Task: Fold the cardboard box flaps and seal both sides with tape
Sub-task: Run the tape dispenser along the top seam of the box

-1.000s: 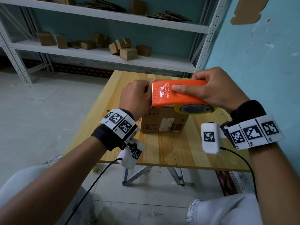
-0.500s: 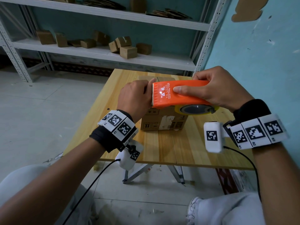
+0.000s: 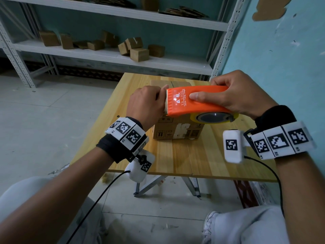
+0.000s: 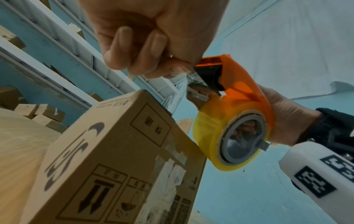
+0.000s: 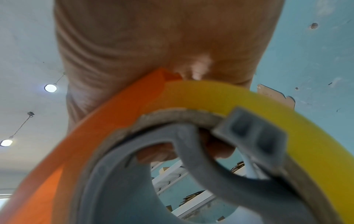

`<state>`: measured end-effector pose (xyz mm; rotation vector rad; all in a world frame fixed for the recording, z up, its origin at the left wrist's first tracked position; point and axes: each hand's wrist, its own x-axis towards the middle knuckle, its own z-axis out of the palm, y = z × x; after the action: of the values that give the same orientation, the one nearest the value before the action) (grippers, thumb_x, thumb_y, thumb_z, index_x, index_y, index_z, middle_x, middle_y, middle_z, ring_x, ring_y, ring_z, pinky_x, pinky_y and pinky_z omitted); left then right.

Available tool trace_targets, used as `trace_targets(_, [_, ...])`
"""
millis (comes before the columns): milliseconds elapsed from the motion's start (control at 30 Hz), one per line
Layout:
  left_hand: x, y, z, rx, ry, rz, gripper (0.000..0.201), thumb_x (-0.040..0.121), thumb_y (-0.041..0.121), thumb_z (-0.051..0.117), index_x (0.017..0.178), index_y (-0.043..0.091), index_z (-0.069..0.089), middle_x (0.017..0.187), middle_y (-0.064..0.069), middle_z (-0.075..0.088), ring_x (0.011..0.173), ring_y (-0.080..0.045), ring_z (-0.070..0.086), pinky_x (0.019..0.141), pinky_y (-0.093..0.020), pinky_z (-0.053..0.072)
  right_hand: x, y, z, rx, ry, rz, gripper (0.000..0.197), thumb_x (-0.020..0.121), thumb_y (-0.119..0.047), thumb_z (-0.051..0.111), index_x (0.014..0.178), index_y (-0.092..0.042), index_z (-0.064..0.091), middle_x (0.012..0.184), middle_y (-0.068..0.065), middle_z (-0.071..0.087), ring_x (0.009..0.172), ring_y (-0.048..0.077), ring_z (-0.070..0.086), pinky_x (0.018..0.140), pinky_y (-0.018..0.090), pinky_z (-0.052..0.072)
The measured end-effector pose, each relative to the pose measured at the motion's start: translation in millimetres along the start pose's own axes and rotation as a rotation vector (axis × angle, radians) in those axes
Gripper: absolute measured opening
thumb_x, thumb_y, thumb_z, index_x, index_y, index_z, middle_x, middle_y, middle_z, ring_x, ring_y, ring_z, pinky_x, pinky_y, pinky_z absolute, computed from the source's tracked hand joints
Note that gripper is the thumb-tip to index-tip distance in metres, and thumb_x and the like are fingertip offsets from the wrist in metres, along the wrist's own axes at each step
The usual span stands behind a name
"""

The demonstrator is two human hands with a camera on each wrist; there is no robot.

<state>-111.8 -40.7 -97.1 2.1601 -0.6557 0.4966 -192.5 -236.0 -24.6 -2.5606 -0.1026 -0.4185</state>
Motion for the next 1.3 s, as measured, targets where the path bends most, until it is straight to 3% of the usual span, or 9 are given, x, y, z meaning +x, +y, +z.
trace_targets(133, [-1,1,-1,0.007,0.001,0.009,0.048,0.101,0.040,0.038,0.066,0.011,0.054,0.059,-0.005,0.058,0.052,-0.018,0.052,0.052,-0.027,0.041,-1,1,-1,-0.010,0.008,0.004,0.052,0.063,-0.071,0.068,0.072,-0.019,0.068,0.073,-0.004,0.070,0.065,0.007,0.066,0.067,0.031,0.055])
trace_targets(367, [-1,-3,-4,0.029,0.039,0.006,0.053,0.102,0.038,0.037,0.070,0.003,0.060,0.063,-0.014,0.064,0.059,-0.030,0.060,0.060,-0.040,0.049,-3,8,-7,-0.037,0.035,0.008,0.051,0.067,-0.068,0.069,0.076,-0.018,0.069,0.073,-0.004,0.070,0.064,0.008,0.066,0.061,0.026,0.053])
trace_targets(467, [0,-8,-11,0.048,0.060,-0.020,0.054,0.102,0.038,0.037,0.066,0.002,0.058,0.060,-0.014,0.061,0.054,-0.029,0.056,0.053,-0.032,0.044,-6,13,-14,-0.055,0.059,0.017,0.050,0.067,-0.068,0.068,0.074,-0.018,0.068,0.073,-0.003,0.068,0.066,0.011,0.066,0.063,0.027,0.052])
trace_targets(600, [-3,-17,-17,0.084,0.037,-0.091,0.053,0.101,0.039,0.038,0.059,0.011,0.052,0.049,0.001,0.053,0.040,-0.007,0.044,0.046,-0.015,0.032,-14,24,-25,-0.032,0.079,0.055,0.044,0.067,-0.064,0.071,0.068,-0.021,0.064,0.069,-0.003,0.066,0.064,0.014,0.064,0.061,0.026,0.046])
trace_targets(667, [-5,-17,-14,0.100,0.029,-0.084,0.052,0.101,0.039,0.039,0.056,0.016,0.048,0.048,0.004,0.051,0.039,-0.004,0.042,0.045,-0.010,0.030,-17,27,-24,-0.022,0.054,0.075,0.039,0.068,-0.061,0.071,0.069,-0.023,0.063,0.070,-0.005,0.065,0.065,0.013,0.063,0.060,0.024,0.044])
trace_targets(900, [-9,-15,-9,0.103,0.023,-0.093,0.056,0.101,0.041,0.037,0.063,0.004,0.056,0.056,-0.008,0.062,0.052,-0.024,0.057,0.055,-0.023,0.045,-14,34,-27,0.010,0.033,0.118,0.044,0.065,-0.063,0.070,0.073,-0.020,0.066,0.073,-0.003,0.067,0.070,0.013,0.065,0.064,0.026,0.046])
trace_targets(1033, [-8,-17,-9,0.127,0.025,-0.104,0.055,0.101,0.042,0.037,0.062,0.008,0.055,0.052,-0.001,0.060,0.047,-0.013,0.054,0.048,-0.012,0.035,-11,33,-24,0.009,0.010,0.131,0.041,0.065,-0.062,0.070,0.074,-0.022,0.065,0.076,-0.004,0.067,0.073,0.014,0.065,0.065,0.026,0.047])
trace_targets(1133, [-7,-22,-8,0.126,0.020,-0.112,0.056,0.101,0.042,0.037,0.066,0.004,0.059,0.055,-0.004,0.062,0.053,-0.019,0.059,0.053,-0.017,0.042,-10,32,-22,-0.008,0.014,0.122,0.044,0.066,-0.063,0.069,0.075,-0.020,0.067,0.074,-0.002,0.067,0.071,0.014,0.065,0.065,0.026,0.048])
trace_targets(1300, [-8,-25,-7,0.143,0.030,-0.119,0.055,0.101,0.042,0.037,0.067,0.006,0.060,0.054,-0.003,0.062,0.056,-0.020,0.061,0.057,-0.017,0.042,-5,25,-25,-0.066,0.021,0.092,0.052,0.064,-0.067,0.069,0.068,-0.015,0.066,0.065,-0.001,0.063,0.063,0.014,0.061,0.059,0.024,0.041])
